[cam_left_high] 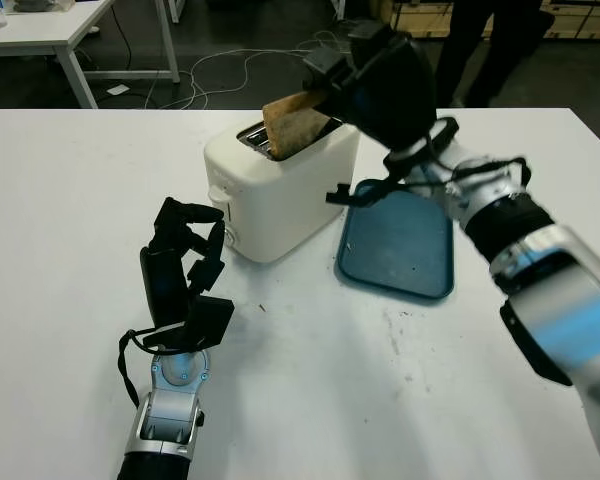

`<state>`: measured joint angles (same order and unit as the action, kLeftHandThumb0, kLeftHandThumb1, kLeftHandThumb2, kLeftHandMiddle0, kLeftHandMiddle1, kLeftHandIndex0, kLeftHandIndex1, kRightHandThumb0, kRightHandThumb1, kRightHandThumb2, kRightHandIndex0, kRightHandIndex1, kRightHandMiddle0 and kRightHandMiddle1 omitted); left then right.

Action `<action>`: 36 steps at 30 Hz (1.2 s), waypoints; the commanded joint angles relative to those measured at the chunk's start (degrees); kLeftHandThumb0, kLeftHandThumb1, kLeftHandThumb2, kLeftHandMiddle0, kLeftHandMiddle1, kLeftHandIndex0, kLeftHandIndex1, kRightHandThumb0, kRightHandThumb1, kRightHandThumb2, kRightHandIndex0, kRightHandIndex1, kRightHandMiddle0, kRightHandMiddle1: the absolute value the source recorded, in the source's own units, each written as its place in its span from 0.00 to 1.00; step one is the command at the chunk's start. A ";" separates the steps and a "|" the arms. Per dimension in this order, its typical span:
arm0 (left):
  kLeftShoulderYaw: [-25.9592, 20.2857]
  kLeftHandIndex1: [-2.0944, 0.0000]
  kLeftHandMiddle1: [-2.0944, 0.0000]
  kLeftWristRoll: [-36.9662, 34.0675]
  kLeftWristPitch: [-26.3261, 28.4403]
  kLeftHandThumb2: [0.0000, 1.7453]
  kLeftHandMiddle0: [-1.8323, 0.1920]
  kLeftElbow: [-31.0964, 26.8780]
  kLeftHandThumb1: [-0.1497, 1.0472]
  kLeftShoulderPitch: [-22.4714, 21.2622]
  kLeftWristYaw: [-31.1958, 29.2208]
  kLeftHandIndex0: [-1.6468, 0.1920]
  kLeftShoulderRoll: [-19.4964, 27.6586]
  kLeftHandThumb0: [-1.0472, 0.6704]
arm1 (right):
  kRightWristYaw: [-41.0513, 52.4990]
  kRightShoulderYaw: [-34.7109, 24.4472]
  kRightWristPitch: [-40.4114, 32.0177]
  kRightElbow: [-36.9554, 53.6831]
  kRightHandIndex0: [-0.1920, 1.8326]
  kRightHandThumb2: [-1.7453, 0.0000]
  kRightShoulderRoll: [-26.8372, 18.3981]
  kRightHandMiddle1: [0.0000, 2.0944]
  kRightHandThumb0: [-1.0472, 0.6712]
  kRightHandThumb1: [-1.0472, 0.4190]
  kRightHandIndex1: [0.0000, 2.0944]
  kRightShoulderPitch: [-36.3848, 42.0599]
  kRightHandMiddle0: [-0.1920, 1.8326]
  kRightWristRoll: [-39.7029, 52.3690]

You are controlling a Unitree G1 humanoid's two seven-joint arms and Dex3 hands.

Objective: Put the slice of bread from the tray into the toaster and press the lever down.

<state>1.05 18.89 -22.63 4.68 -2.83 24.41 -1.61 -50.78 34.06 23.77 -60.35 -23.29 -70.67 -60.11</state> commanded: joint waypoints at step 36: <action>0.12 0.24 0.17 0.48 -0.55 0.22 0.53 -0.49 0.89 0.21 0.23 0.58 -0.25 0.33 | 53.92 -29.26 -4.90 -14.55 0.60 0.75 6.65 0.83 0.34 0.09 0.83 -9.76 0.49 42.55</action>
<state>0.97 18.79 -22.67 4.69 -2.72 24.42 -1.70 3.22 5.16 20.02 -74.40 -17.04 -80.42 -18.41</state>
